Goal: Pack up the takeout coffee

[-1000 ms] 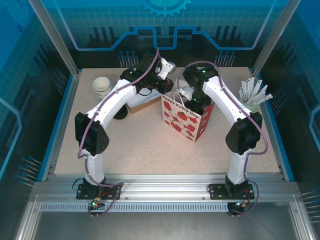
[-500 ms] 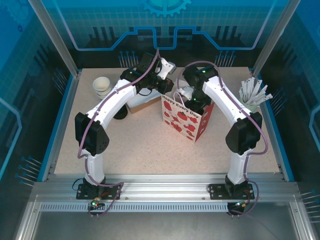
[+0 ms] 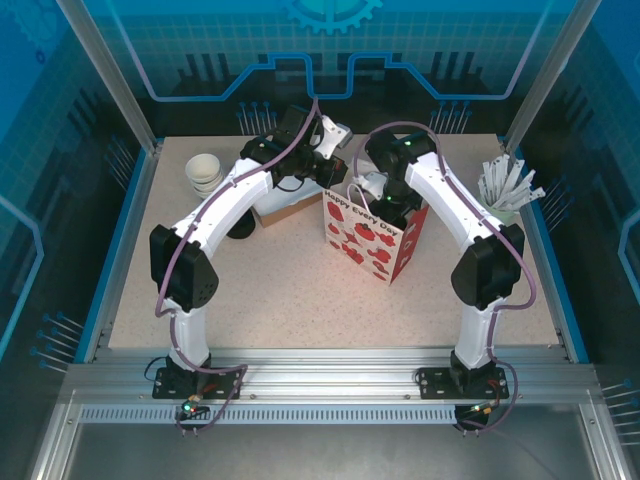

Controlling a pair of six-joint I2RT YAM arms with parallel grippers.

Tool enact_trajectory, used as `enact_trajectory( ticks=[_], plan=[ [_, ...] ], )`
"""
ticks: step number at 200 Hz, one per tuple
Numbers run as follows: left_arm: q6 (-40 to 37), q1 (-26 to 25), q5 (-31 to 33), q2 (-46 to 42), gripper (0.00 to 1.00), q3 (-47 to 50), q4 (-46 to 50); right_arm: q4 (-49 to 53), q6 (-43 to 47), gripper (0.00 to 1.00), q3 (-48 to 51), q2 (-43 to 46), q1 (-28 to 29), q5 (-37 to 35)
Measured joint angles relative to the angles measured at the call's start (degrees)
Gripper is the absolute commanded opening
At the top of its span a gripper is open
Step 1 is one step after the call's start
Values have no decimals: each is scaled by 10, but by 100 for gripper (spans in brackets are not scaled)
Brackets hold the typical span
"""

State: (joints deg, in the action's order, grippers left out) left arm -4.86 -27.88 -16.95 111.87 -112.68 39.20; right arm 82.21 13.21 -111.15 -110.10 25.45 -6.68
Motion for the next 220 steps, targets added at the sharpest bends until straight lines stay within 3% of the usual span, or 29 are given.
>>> enact_trajectory(
  ticks=[220],
  plan=[
    [0, 0, 0, 0, 0, 0, 0, -24, 19, 40, 44, 0, -7, -4]
  ],
)
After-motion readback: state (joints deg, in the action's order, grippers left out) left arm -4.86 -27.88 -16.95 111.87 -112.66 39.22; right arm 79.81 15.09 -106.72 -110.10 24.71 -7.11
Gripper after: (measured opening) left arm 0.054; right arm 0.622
